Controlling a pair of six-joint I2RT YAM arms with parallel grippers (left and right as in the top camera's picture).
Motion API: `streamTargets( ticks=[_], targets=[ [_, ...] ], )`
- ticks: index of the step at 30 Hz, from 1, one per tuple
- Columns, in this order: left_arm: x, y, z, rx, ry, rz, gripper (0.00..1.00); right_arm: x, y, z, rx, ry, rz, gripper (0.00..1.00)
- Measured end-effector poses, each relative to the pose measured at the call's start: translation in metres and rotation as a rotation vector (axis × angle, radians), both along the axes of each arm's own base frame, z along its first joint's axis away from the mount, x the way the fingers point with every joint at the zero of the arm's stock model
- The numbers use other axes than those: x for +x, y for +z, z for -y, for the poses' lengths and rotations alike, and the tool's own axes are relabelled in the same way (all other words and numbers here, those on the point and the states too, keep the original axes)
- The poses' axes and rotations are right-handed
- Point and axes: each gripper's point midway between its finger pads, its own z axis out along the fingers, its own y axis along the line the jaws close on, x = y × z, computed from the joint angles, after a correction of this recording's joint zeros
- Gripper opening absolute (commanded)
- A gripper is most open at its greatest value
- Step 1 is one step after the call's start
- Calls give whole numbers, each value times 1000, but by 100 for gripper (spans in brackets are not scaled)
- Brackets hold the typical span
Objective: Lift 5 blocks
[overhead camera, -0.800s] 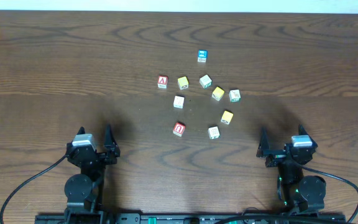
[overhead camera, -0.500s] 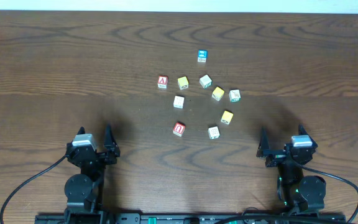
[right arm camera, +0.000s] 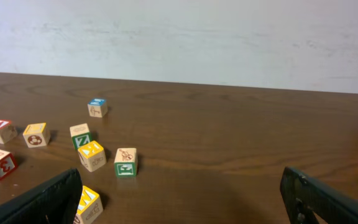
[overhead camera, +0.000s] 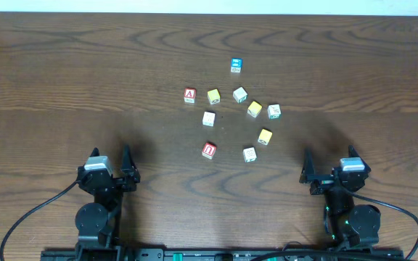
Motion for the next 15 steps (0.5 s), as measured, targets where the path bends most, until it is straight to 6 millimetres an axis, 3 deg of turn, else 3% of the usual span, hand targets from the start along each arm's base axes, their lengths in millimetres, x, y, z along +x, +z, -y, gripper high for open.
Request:
streamTargets(
  ticks=[15],
  targets=[
    [0,0,0,0,0,0,73,0,0,0,0,0,0,99]
  ],
)
